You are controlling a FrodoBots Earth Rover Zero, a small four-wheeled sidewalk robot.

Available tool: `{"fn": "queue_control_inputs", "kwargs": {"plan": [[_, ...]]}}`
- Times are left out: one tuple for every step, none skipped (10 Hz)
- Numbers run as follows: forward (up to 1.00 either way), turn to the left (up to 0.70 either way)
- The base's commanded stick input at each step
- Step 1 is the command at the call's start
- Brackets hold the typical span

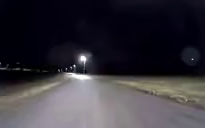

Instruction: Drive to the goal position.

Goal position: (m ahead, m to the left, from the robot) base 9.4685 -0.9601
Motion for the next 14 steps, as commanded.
{"fn": "queue_control_inputs", "kwargs": {"plan": [[1.0, 0.06], [1.0, 0.05], [1.0, 0.03], [1.0, 0.03], [1.0, 0.03], [1.0, 0.03], [1.0, 0.03], [1.0, 0.04], [1.0, 0.04], [1.0, 0.04], [1.0, 0.04], [1.0, 0.04], [1.0, 0.05], [1.0, 0.06]]}}
